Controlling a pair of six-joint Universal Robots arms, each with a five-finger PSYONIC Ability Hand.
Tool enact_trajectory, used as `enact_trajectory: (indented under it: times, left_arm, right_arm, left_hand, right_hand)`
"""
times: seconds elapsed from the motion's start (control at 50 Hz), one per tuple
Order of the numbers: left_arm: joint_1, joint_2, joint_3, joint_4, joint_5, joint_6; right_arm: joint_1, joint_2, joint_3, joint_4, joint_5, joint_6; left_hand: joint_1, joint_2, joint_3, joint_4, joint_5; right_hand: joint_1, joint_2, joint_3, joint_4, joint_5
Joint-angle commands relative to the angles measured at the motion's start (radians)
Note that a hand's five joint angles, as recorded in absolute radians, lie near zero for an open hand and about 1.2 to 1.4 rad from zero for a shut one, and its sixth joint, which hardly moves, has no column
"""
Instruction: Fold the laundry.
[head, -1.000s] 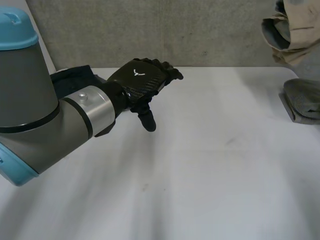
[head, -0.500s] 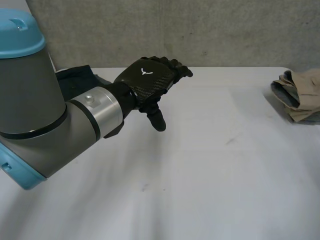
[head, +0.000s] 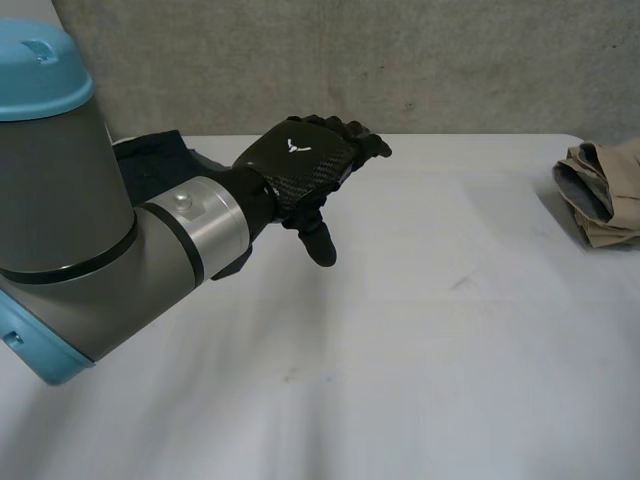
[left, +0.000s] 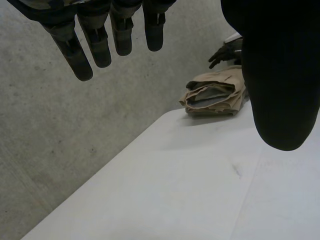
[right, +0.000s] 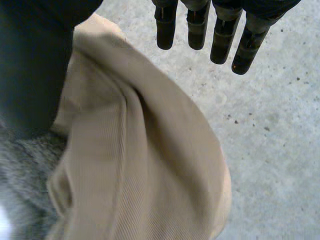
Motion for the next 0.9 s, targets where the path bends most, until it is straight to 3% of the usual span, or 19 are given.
enact_trajectory:
  times: [0.02, 0.16, 0.24, 0.28, 0.34, 0.42, 0.52, 0.6, 0.74, 0.84, 0.9]
  left_arm:
    - [0.000, 0.001, -0.005, 0.000, 0.001, 0.000]
    - [0.002, 0.013, -0.037, -0.002, 0.003, 0.000]
    - [0.011, 0.032, -0.060, 0.000, 0.007, 0.005]
    - [0.016, 0.038, -0.062, 0.000, 0.007, 0.003]
    - [0.025, 0.042, -0.062, 0.002, 0.006, 0.003]
    - [0.051, 0.053, -0.060, 0.020, -0.001, 0.003]
    - [0.111, 0.065, -0.066, 0.118, -0.052, 0.005]
    - [0.172, 0.062, -0.074, 0.204, -0.118, 0.017]
    - [0.310, -0.034, -0.054, 0.319, -0.126, 0.083]
    - [0.460, -0.183, 0.004, 0.337, -0.125, 0.231]
    - [0.511, -0.275, 0.049, 0.337, -0.116, 0.291]
  right_arm:
    - [-0.069, -0.166, 0.166, 0.196, 0.091, -0.257]
    - [-0.126, -0.238, 0.235, 0.447, 0.303, -0.584]
    - [-0.172, -0.278, 0.229, 0.550, 0.558, -0.802]
    - [-0.169, -0.285, 0.218, 0.530, 0.649, -0.807]
    - [-0.152, -0.315, 0.207, 0.487, 0.654, -0.737]
    - [-0.075, -0.455, 0.238, 0.430, 0.653, -0.510]
    - [0.109, -0.635, 0.366, 0.347, 0.627, -0.261]
    - [0.245, -0.779, 0.514, 0.269, 0.579, -0.172]
    - [0.481, -0.881, 0.747, 0.139, 0.561, -0.164]
    - [0.725, -0.867, 0.854, 0.102, 0.573, -0.187]
    - [0.790, -0.844, 0.901, 0.111, 0.584, -0.218]
  left_hand:
    - [0.005, 0.007, -0.002, 0.004, -0.013]
    - [0.005, 0.007, -0.002, 0.004, -0.013]
    - [0.002, 0.004, -0.005, 0.001, -0.016]
    - [-0.001, 0.001, -0.008, -0.002, -0.019]
    - [-0.004, -0.002, -0.011, -0.005, -0.022]
    - [-0.004, -0.002, -0.011, -0.005, -0.022]
    - [-0.004, -0.002, -0.011, -0.005, -0.022]
    - [-0.007, -0.005, -0.014, -0.008, -0.025]
    - [-0.007, -0.005, -0.014, -0.008, -0.025]
    - [-0.016, -0.014, -0.023, -0.017, -0.033]
    - [-0.016, -0.014, -0.023, -0.017, -0.033]
  right_hand:
    - [-0.030, -0.051, -0.036, -0.058, -0.068]
    - [-0.030, -0.051, -0.036, -0.058, -0.068]
    - [-0.030, -0.051, -0.036, -0.058, -0.068]
    - [-0.030, -0.051, -0.036, -0.058, -0.068]
    - [-0.030, -0.051, -0.036, -0.058, -0.068]
    - [-0.030, -0.051, -0.036, -0.058, -0.068]
    - [-0.030, -0.051, -0.036, -0.058, -0.068]
    - [-0.030, -0.051, -0.036, -0.058, -0.068]
    - [-0.030, -0.051, -0.036, -0.058, -0.068]
    - [-0.030, -0.051, -0.036, -0.058, -0.068]
    - [-0.030, -0.051, -0.036, -0.058, -0.068]
